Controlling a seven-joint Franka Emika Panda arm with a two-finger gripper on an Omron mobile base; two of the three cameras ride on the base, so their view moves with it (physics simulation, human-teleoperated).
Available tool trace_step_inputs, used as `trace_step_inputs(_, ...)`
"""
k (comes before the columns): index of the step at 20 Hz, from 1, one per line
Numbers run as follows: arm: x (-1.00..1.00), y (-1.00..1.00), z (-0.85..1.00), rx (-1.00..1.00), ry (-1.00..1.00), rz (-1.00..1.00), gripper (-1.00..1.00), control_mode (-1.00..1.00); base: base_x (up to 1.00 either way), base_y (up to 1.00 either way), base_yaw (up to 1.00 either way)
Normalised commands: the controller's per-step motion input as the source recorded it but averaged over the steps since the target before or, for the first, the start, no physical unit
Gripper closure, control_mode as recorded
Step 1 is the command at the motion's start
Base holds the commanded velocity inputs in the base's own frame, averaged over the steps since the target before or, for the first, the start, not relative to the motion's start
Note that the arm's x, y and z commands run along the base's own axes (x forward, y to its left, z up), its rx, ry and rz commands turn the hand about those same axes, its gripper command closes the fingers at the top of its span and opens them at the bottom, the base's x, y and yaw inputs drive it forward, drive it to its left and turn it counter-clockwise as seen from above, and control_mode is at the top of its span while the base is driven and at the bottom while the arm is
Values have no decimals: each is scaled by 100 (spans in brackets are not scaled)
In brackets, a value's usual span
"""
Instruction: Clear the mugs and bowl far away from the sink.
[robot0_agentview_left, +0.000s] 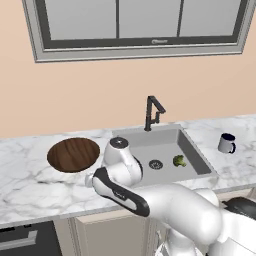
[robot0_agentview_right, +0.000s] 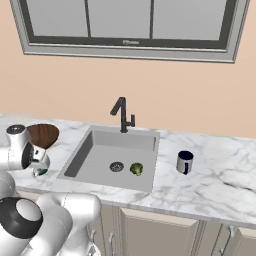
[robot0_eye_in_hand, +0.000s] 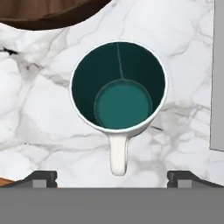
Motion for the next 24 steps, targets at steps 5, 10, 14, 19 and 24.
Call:
trace_step_inputs(5, 7, 0, -17, 0, 0, 0, -100, -100, 0, 0, 0)
trace_step_inputs(10, 14, 0, -15, 0, 0, 0, -100, -100, 0, 0, 0)
trace_step_inputs(14, 26, 0, -16, 0, 0, 0, -100, -100, 0, 0, 0)
trace_step_inputs(19, 10, 0, -20, 0, 0, 0, 100, -100, 0, 0, 0)
trace_step_inputs(24, 0, 0, -13, 0, 0, 0, 100, -100, 0, 0, 0)
